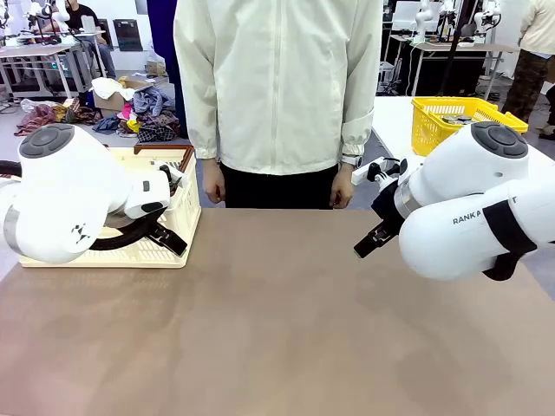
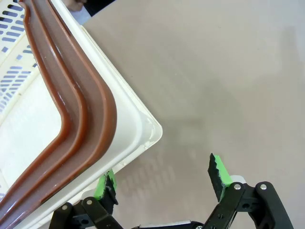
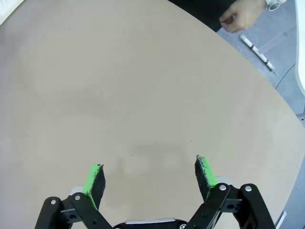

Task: Place the drinks into the Shopping basket.
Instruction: Pick up one drink and place it into the Shopping basket.

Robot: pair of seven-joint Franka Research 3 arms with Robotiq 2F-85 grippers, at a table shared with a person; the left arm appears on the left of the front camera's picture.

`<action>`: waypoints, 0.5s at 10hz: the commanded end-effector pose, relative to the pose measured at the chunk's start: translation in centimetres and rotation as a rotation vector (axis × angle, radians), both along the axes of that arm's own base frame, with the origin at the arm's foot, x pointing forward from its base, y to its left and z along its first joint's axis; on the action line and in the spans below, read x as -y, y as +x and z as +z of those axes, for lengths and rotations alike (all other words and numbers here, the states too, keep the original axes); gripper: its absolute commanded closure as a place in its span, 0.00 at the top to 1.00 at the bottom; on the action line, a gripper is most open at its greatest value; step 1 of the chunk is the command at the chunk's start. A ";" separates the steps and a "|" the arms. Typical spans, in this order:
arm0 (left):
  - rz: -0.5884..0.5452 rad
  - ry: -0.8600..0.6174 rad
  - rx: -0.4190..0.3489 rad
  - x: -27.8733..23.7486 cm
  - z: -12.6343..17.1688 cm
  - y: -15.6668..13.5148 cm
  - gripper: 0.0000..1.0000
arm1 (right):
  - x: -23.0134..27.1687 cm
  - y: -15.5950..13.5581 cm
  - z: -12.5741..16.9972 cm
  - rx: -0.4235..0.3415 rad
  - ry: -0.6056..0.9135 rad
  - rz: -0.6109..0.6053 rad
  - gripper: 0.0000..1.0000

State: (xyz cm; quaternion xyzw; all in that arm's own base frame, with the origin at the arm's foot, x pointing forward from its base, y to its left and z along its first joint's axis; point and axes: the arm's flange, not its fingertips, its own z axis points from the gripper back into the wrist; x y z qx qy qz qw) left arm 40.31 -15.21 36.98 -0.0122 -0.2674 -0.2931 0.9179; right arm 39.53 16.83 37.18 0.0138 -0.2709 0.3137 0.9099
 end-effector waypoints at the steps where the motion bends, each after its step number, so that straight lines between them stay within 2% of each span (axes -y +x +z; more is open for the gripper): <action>1: 0.000 -0.001 0.002 0.0 0.1 0.0 1.00 | 0.0 0.0 0.0 0.000 0.001 -0.001 1.00; 5: 0.000 -0.001 0.002 0.0 0.1 0.0 1.00 | 0.0 0.0 0.0 0.000 0.001 -0.001 1.00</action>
